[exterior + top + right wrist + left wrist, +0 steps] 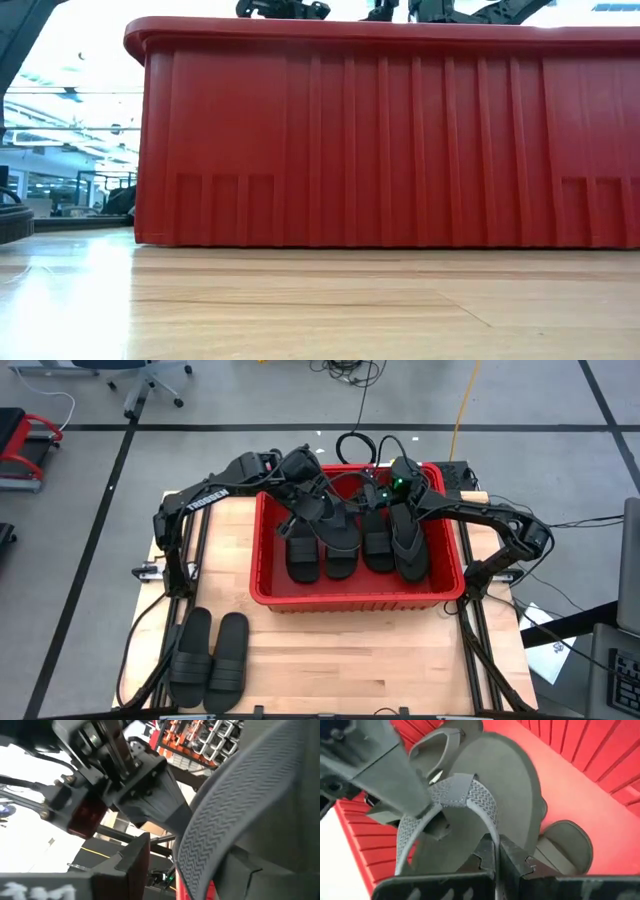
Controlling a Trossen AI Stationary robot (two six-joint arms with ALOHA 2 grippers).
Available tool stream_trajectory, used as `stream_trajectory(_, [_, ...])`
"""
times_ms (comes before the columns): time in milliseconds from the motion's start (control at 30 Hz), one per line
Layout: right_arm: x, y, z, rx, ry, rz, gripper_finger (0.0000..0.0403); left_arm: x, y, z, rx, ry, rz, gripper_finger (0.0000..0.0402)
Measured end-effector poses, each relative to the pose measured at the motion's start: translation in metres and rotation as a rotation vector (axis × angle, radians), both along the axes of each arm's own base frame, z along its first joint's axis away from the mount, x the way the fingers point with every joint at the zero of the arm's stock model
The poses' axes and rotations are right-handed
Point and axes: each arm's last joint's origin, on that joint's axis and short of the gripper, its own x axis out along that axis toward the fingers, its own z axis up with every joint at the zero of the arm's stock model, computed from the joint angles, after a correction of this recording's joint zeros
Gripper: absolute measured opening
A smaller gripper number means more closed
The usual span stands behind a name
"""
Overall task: Pick and place slides into bin
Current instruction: Stack the black slipper on top of the black slipper
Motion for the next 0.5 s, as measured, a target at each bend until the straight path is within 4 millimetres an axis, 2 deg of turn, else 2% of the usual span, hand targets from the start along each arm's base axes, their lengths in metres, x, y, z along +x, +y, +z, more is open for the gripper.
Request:
stream_trajectory(200, [0.0022,0.0040,0.0000,-0.055,-0.017,0.013,0.0145,0.0007,-0.0012,-0.0014,-0.007,0.010,0.003,0.0000])
stream_trajectory(300, [0.0036,0.0066,0.0000,-0.082,-0.025,0.022,0.0104,0.0012,-0.0026,-0.0015,-0.012,0.010,0.005,0.0000])
stream_trajectory(433, [0.0040,0.0074,0.0006,-0.131,-0.045,0.024,0.0022,0.0016,-0.0043,-0.0014,-0.025,0.012,0.017,0.0000])
stream_trajectory(500, [0.0041,0.0073,0.0014,-0.159,-0.060,0.018,0.0010,0.0018,-0.0037,-0.0013,-0.019,0.013,0.037,0.0001])
